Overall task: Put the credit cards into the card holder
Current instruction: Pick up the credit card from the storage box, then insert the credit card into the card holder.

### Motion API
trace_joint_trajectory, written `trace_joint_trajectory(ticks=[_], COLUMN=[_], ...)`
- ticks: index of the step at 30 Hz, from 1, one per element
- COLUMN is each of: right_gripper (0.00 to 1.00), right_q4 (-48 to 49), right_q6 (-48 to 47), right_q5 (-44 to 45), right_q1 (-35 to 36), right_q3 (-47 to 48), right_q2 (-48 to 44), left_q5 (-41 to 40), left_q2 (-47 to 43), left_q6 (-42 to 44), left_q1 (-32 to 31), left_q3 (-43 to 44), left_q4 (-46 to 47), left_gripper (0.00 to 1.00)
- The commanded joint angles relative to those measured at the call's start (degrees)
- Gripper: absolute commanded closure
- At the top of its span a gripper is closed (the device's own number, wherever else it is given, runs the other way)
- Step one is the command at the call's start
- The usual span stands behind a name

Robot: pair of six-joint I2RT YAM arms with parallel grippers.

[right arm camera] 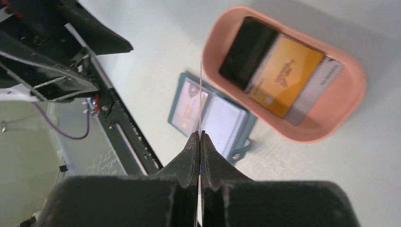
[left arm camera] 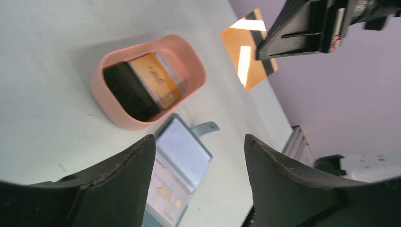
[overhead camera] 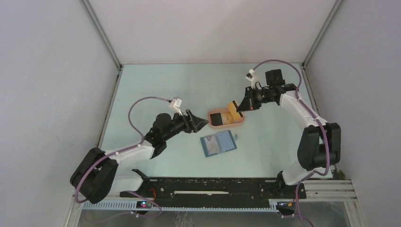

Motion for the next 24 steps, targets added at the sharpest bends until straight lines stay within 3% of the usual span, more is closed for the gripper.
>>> trace_joint_trajectory(ticks=[1, 13, 20, 24], right_gripper=[1.0, 1.0, 1.0, 1.0], right_q4=[3.95, 23.0, 27.86, 32.72], right_q6=[-1.84, 8.9, 16.11, 21.22], right_q5=[-11.78, -30.45, -30.37, -30.01], right_q1=[0.39, 3.34, 6.95, 7.28], right_q3=[-3.37, -15.32, -16.15, -17.63], right_q2=[-7.01, -16.65, -15.47, -15.23], left_q5=[3.27, -2.52, -3.05, -3.07], left_q2=[-5.58, -6.37, 2.0, 5.55], left_q6=[-4.75, -9.41, -14.64, -15.59], left_q1=[-1.81, -10.11, -12.04, -13.11], left_q3=[-4.74, -9.49, -7.07, -4.95], left_q4=[10.15, 31.39, 43.65, 45.24], left_gripper=[0.26, 0.26, 0.33, 0.41])
